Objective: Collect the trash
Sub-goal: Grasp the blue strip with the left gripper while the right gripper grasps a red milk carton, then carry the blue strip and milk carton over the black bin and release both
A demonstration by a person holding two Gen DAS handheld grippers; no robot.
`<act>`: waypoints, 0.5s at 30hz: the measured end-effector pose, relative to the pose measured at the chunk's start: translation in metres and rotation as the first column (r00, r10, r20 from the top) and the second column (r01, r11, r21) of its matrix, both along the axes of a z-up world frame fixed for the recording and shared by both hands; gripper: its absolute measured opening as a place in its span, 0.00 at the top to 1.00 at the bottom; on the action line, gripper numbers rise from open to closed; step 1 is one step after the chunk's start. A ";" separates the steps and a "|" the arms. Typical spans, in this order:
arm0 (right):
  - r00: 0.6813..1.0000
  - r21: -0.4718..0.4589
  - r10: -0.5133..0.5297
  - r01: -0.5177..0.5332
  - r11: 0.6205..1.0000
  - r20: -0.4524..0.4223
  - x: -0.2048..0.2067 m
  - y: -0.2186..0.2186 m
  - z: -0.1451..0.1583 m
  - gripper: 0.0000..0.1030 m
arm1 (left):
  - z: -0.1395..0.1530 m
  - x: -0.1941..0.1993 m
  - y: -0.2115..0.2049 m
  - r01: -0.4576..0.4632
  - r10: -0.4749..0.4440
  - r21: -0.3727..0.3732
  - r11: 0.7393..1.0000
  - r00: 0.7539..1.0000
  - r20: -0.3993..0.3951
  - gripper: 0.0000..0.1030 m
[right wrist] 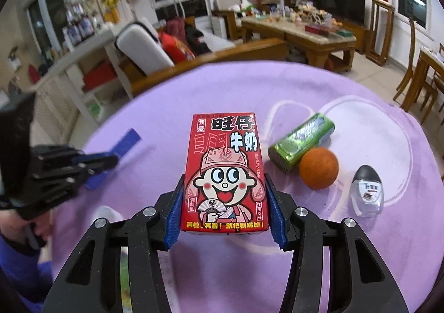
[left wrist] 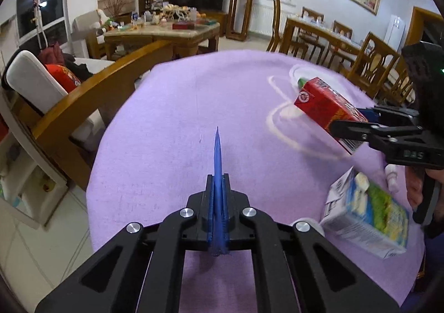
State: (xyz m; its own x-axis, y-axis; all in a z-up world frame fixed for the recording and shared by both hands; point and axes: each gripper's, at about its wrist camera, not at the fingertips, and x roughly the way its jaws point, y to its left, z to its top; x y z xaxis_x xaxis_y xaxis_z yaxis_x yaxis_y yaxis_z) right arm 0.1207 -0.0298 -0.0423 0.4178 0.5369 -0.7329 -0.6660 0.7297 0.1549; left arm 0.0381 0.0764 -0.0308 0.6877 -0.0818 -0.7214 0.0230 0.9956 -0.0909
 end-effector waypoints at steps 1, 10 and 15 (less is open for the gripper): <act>1.000 0.030 -0.006 0.005 1.000 0.008 -0.004 -0.005 0.007 0.50 | 0.004 0.000 -0.001 0.003 -0.002 -0.011 1.000 1.000 0.013 0.95; 0.994 0.220 -0.082 0.064 0.973 0.073 -0.034 -0.053 0.053 0.50 | 0.050 -0.003 -0.038 0.039 -0.037 -0.013 0.999 0.984 0.172 0.94; 0.983 0.317 -0.150 0.111 0.942 0.102 -0.048 -0.087 0.075 0.50 | 0.074 0.001 -0.074 0.073 -0.074 0.013 0.997 0.965 0.253 0.94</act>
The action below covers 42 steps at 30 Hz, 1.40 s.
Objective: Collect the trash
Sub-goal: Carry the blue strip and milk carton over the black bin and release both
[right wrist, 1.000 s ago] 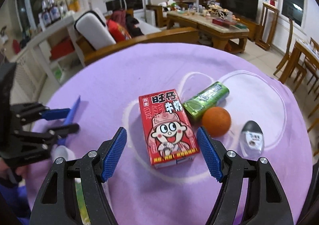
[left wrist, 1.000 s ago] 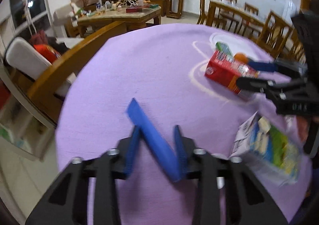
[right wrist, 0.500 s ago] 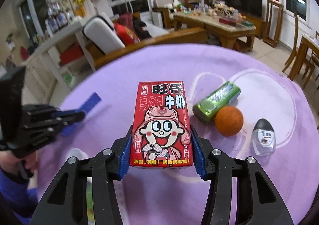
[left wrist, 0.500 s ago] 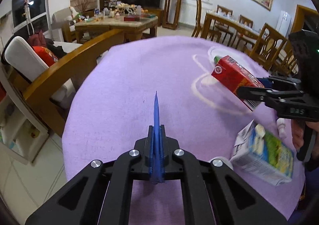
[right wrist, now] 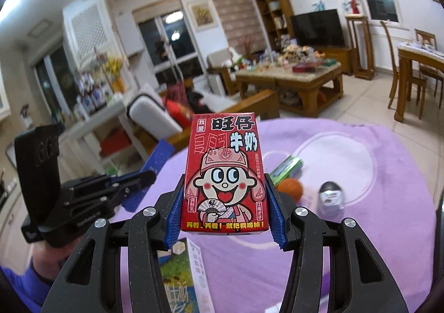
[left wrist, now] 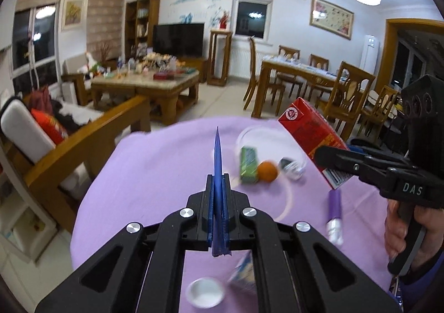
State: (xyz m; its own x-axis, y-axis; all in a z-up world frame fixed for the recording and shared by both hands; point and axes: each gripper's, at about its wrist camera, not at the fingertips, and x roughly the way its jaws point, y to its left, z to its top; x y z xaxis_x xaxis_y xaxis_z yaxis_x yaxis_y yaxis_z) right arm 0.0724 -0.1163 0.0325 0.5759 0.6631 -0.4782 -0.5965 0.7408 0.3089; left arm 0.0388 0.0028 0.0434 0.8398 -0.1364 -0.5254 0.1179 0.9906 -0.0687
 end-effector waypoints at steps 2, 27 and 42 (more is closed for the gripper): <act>1.000 0.030 -0.027 0.027 0.999 0.011 -0.004 -0.013 0.008 0.50 | 0.008 0.002 -0.015 0.019 -0.019 0.007 1.000 0.999 0.027 0.94; 0.945 0.189 -0.327 0.319 0.929 0.017 -0.037 -0.223 0.022 0.50 | 0.019 0.029 -0.157 0.273 -0.273 0.017 0.962 0.957 0.097 0.94; 0.848 0.229 -0.524 0.527 0.818 -0.079 -0.049 -0.354 -0.028 0.50 | -0.001 0.064 -0.246 0.439 -0.436 -0.052 0.897 0.898 0.048 0.94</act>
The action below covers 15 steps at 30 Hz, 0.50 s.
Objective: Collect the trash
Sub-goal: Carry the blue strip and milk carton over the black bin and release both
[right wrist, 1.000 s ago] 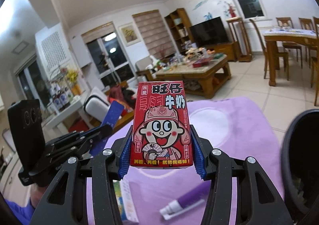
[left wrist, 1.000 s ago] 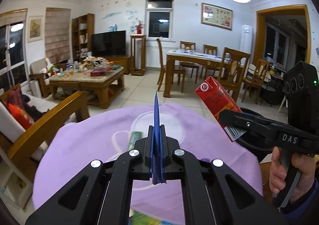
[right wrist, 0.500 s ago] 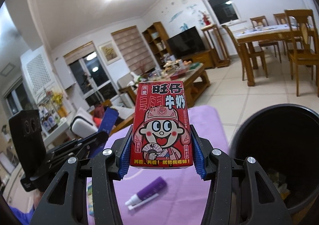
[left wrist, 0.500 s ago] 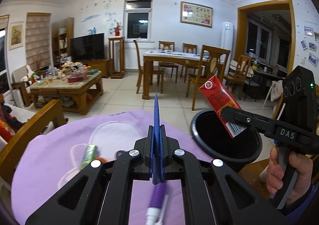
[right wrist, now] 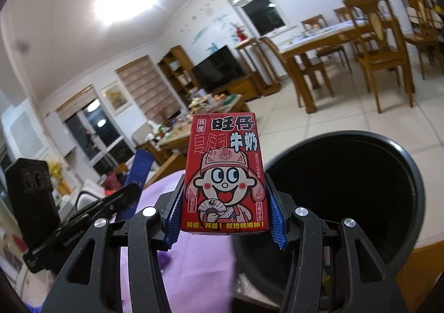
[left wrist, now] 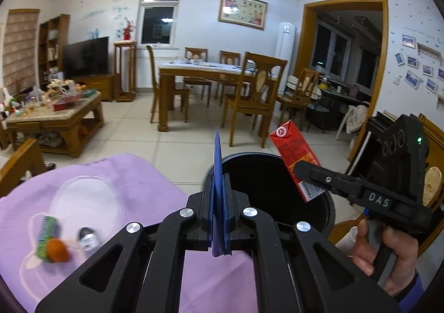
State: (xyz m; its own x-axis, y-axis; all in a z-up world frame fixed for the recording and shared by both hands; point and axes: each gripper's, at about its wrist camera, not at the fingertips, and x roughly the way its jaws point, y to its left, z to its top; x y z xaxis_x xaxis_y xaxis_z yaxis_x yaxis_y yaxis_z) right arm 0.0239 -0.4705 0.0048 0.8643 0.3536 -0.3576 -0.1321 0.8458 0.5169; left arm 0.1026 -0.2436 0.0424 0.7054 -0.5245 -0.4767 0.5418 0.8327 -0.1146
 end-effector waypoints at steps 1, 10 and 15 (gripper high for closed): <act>1.000 0.006 -0.012 0.012 1.000 -0.005 -0.001 -0.006 -0.004 0.50 | -0.003 0.002 -0.008 0.017 -0.017 -0.002 1.000 1.000 -0.010 0.94; 0.992 0.049 -0.112 0.115 0.992 -0.063 -0.009 -0.066 -0.048 0.50 | -0.026 0.017 -0.062 0.104 -0.102 0.021 0.994 0.992 -0.073 0.94; 0.985 0.068 -0.144 0.151 0.986 -0.094 -0.008 -0.086 -0.070 0.50 | -0.031 0.019 -0.084 0.132 -0.128 0.040 0.990 0.988 -0.082 0.93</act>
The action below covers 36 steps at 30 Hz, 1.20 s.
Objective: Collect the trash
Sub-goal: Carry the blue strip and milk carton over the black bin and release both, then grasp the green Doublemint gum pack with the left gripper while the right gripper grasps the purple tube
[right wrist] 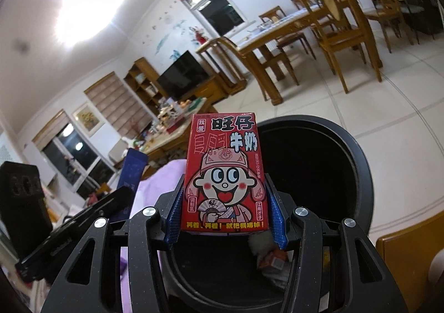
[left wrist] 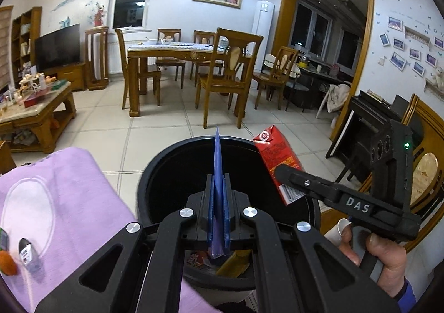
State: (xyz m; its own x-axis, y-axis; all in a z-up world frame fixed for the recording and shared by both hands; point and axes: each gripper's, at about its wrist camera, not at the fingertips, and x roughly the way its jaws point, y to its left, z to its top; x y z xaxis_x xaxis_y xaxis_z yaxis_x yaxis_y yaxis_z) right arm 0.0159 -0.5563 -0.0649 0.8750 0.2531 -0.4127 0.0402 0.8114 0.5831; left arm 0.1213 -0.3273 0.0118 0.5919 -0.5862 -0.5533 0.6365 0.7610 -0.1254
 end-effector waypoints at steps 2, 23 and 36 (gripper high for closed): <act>1.000 0.003 -0.006 0.006 1.000 -0.006 0.002 -0.002 -0.005 0.50 | -0.001 0.000 -0.006 0.008 -0.008 0.004 1.000 1.000 -0.001 0.92; 0.999 0.000 -0.023 0.023 1.000 -0.022 -0.001 0.023 -0.005 0.33 | 0.019 -0.015 0.011 -0.020 0.020 0.007 1.000 0.999 0.026 0.20; 0.952 -0.120 0.297 -0.304 0.945 -0.067 0.035 0.176 0.026 0.33 | 0.024 0.012 0.183 -0.344 0.348 0.087 0.935 0.937 -0.034 0.20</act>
